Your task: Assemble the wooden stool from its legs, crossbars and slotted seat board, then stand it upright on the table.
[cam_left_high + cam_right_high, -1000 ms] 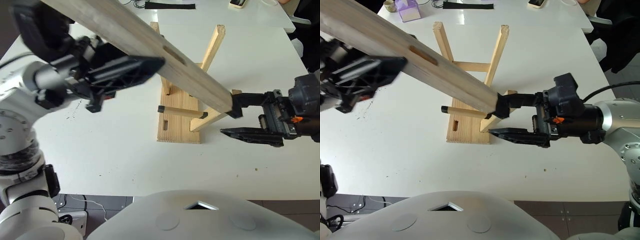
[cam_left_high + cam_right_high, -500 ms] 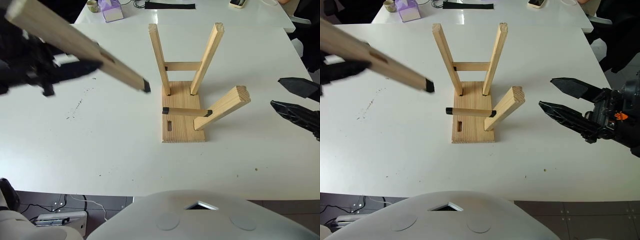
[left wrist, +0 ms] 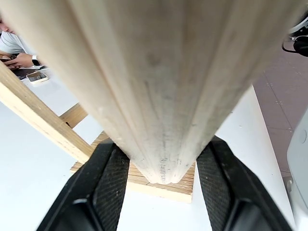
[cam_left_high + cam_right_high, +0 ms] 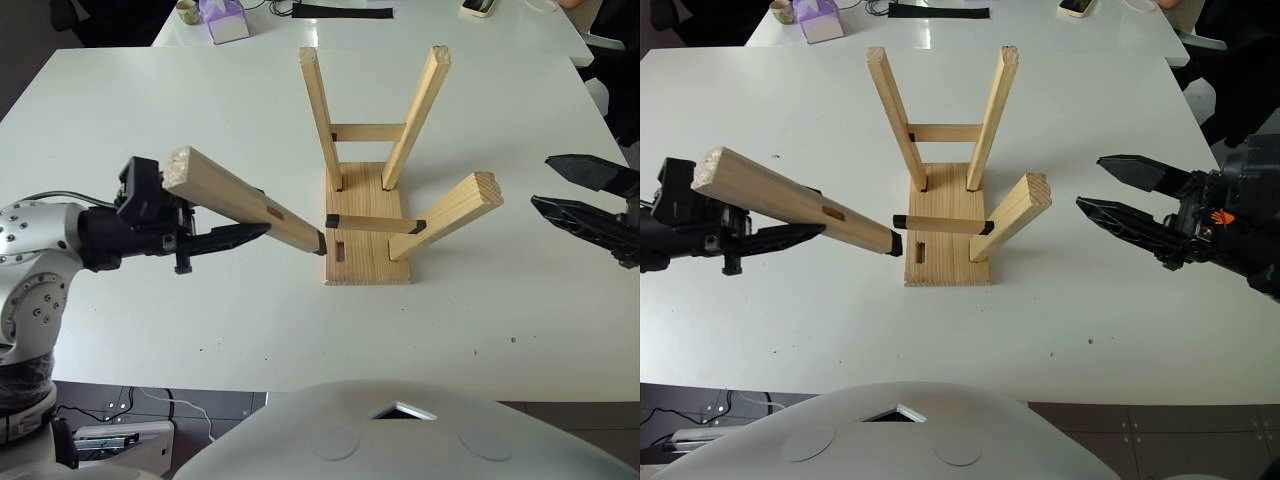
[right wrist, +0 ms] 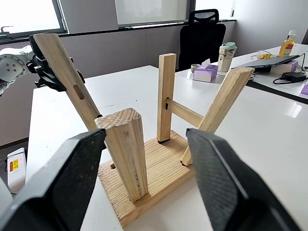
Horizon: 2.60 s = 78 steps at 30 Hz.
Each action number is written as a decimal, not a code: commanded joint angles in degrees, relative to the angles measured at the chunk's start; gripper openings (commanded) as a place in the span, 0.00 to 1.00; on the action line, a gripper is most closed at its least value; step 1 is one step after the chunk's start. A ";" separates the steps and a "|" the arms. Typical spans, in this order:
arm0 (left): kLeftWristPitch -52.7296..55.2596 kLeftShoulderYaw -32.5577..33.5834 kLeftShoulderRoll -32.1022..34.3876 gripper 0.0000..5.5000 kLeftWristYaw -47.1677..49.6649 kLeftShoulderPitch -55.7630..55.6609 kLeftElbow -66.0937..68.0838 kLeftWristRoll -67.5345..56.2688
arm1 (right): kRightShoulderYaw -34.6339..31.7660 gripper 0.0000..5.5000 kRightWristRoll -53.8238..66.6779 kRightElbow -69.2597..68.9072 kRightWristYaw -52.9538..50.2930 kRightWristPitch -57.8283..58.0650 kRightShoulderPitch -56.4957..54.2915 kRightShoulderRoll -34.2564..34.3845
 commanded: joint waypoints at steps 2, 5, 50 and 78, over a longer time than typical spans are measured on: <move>-2.40 -4.25 -1.85 0.37 1.56 0.74 -1.26 4.52 | 1.43 0.56 -1.49 0.57 0.99 -0.47 -1.70 -0.98; -4.51 -8.28 -3.31 0.37 2.75 -0.46 -0.75 8.60 | 2.80 0.56 -2.91 0.84 1.69 -0.93 -2.35 -1.05; 0.25 -31.95 -2.84 0.37 -1.79 -24.99 15.44 23.23 | 12.68 0.56 -5.83 -6.88 -0.63 -2.89 -3.88 2.80; 12.63 -41.70 -7.65 0.37 7.56 -31.74 15.02 25.93 | 25.00 0.56 12.21 -18.63 -32.39 -6.72 -21.75 13.69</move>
